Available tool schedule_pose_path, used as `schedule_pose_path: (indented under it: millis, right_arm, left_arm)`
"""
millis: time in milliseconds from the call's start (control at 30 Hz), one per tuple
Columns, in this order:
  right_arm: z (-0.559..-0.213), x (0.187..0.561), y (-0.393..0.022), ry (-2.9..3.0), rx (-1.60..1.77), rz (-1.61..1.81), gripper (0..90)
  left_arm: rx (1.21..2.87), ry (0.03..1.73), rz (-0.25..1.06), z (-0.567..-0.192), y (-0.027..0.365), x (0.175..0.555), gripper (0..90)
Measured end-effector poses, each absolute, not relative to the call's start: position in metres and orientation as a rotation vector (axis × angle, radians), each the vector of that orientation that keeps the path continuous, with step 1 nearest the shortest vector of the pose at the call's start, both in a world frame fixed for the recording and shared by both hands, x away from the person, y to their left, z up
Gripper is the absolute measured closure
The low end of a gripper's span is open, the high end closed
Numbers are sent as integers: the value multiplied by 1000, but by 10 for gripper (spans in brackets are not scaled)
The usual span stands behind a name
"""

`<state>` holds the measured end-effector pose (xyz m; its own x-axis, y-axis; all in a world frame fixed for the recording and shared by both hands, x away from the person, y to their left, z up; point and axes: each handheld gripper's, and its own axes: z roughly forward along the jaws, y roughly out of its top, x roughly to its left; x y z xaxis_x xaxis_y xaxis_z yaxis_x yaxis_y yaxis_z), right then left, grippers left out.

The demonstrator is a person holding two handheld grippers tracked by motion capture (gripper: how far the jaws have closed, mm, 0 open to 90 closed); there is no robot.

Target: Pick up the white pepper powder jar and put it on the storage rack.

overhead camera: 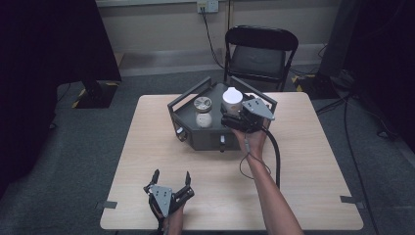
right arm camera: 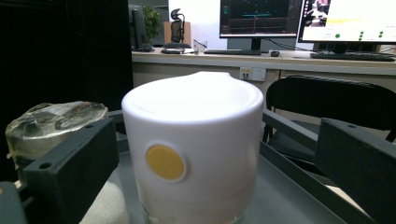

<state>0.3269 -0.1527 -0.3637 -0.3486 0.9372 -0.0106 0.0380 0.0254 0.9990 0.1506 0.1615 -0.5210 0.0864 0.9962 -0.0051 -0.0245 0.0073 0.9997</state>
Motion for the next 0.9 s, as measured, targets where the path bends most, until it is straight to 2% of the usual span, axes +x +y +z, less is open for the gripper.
schedule_pose_path:
  millis: [900]
  right_arm:
    - [-387, 294, -157, 1465, 1001, 1474, 0]
  left_arm:
    - [1227, 1130, 1153, -521, 162, 151, 1]
